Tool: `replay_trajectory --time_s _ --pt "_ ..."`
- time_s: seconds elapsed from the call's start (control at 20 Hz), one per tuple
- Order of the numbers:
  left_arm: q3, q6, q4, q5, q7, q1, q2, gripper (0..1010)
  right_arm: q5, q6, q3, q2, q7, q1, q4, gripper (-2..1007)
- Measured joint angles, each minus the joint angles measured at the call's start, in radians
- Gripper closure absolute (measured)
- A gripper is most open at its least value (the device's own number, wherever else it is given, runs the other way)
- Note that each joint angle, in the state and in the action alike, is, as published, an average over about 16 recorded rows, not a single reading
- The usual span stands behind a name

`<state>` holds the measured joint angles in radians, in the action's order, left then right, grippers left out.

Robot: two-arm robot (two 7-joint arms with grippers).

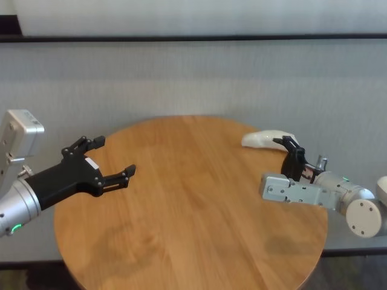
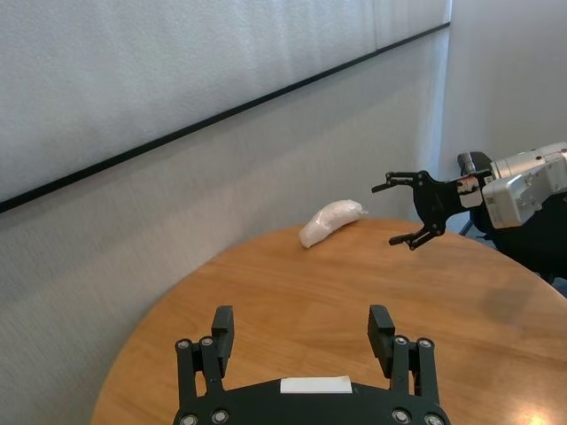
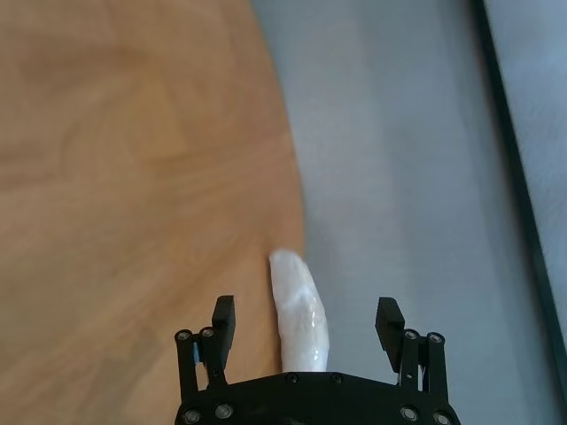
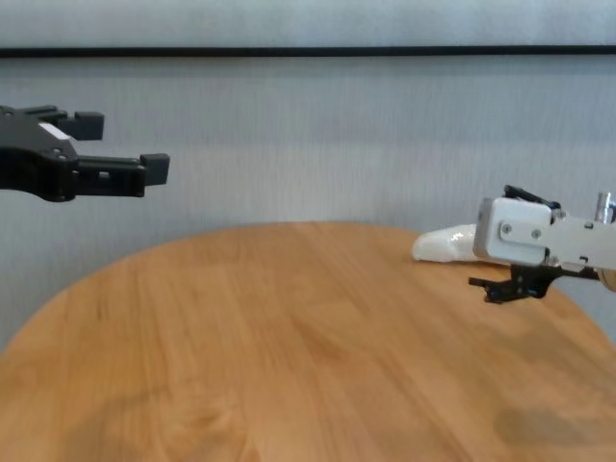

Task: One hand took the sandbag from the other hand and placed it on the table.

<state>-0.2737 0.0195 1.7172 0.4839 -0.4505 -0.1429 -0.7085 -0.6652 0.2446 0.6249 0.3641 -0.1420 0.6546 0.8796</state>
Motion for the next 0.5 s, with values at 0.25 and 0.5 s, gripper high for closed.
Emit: replay_trajectory --time_s 0.25,0.5 --pt "0.000 0.000 0.000 0.000 0.000 0.000 0.000 11 0.033 0.015 -0.013 0.036 -0.028 -0.064 0.159 5" --pt "0.000 0.000 0.000 0.000 0.000 0.000 0.000 11 0.058 0.029 -0.020 0.060 -0.046 -0.112 0.270 5"
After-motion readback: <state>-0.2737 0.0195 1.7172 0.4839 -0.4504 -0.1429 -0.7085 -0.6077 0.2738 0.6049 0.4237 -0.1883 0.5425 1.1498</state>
